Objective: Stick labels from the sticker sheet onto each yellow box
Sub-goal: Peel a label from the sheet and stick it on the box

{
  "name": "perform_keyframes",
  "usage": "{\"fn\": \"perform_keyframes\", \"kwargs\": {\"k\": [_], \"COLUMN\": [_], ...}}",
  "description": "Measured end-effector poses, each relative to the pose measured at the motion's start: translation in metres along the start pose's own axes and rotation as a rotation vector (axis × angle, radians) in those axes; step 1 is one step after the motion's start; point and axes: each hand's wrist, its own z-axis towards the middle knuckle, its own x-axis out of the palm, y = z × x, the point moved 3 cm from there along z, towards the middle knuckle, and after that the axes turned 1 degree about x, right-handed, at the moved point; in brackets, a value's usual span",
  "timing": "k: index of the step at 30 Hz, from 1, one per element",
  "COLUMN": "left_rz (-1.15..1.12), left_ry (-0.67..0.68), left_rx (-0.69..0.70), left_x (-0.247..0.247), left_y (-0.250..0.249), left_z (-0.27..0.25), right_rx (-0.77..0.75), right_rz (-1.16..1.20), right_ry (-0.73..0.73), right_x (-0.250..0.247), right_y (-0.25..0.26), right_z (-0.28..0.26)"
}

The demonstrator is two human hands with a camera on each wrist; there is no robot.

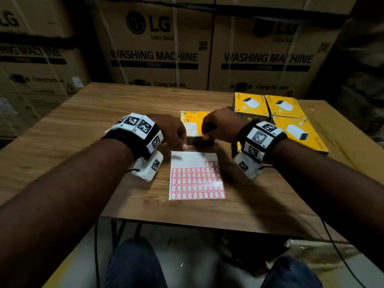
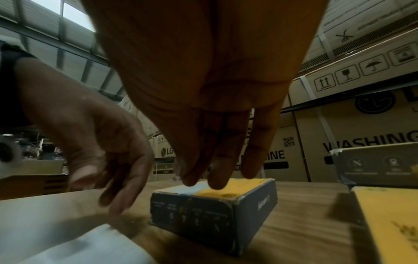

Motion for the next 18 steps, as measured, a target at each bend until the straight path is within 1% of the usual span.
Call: {"fn": "perform_keyframes", "kwargs": {"k": [1, 2, 4, 5, 6, 7, 9, 11, 18], "left_rz": [0.01, 0.037, 0.067, 0.072, 0.091, 0.12, 0.184, 0.215, 0.204], "left_ry": [-0.008, -0.066, -0.264, -0.336, -0.36, -0.355, -0.29, -0.26, -0.282], "left_rx": [0.006, 0.011, 0.015, 0.021, 0.021, 0.019, -0.007, -0.014, -0.018], "left_x": [0.001, -0.001, -0.008, -0.011, -0.011, -0.01, -0.003, -0.002, -0.012], "left_y": [-0.001, -0.002, -0.006, -0.008, -0.009, -0.011, -0.013, -0.017, -0.013], "left_z": [-0.001, -0.001, -0.002, -0.001, 0.003, 0.006, 0.014, 0.018, 0.017], "right_rx": [0.0, 0.006, 0.021, 0.029, 0.037, 0.04, 0.048, 0.053, 0.034], "right_rz": [0.0, 0.001, -0.012, -0.021, -0.032, -0.04, -0.044, -0.04, -0.038], "right_ry": [-0.001, 0.004, 0.018, 0.033, 0.055, 0.076, 0.109, 0.127, 0.151], "right_x": [-0.002, -0.003, -0.004, -0.003, -0.002, 0.0, 0.003, 0.006, 0.007], "right_y": [0.0, -0.001, -0.001, -0.001, -0.001, 0.0, 0.001, 0.003, 0.01], "right_z": [0.002, 0.004, 0.008, 0.011, 0.013, 0.017, 0.023, 0.027, 0.033]}}
